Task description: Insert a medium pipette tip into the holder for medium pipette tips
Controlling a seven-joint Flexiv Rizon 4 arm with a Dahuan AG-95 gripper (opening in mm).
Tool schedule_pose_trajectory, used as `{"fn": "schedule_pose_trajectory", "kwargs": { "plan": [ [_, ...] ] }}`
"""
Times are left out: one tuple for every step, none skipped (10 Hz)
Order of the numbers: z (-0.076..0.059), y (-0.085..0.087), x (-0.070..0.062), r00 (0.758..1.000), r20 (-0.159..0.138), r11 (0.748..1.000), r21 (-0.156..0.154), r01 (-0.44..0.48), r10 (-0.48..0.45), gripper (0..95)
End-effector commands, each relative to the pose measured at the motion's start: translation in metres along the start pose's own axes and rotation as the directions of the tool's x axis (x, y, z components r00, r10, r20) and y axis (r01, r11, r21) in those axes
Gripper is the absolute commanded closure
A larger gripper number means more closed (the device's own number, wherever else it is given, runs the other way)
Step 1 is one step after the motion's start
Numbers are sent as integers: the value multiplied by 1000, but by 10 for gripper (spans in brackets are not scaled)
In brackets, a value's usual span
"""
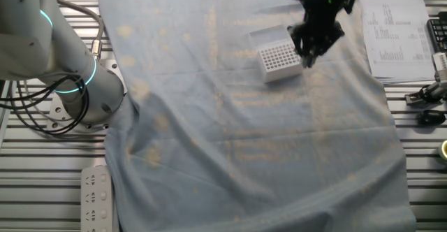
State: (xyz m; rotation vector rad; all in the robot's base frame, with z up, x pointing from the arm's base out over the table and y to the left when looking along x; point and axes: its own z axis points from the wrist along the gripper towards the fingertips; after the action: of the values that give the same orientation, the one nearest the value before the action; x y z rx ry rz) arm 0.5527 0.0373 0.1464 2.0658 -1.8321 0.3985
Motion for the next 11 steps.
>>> {"fn": "schedule_pose_trajectory", "kwargs": {
  "plan": [
    [0, -1, -11, 998, -56, 1000, 1, 1, -1, 950],
    [0, -1, -11, 999, -54, 1000, 1, -5, 5, 950],
    [0, -1, -11, 998, -55, 1000, 1, -2, 2, 950],
    [0, -1, -11, 997, -74, 1000, 9, 19, -18, 950],
    [0, -1, -11, 996, -78, 999, 17, 37, -36, 950],
    [0, -1, -11, 995, -65, 997, 23, 78, -77, 950],
    [0, -1, -11, 994, -50, 994, 24, 102, -101, 950],
    [0, -1, -11, 992, -49, 992, 22, 121, -119, 950],
    [0, -1, -11, 991, -66, 993, 19, 116, -115, 950],
    [0, -1, -12, 991, -70, 994, 20, 112, -110, 950],
    [0, -2, -16, 991, -72, 993, 23, 116, -114, 950]
  ]
}}
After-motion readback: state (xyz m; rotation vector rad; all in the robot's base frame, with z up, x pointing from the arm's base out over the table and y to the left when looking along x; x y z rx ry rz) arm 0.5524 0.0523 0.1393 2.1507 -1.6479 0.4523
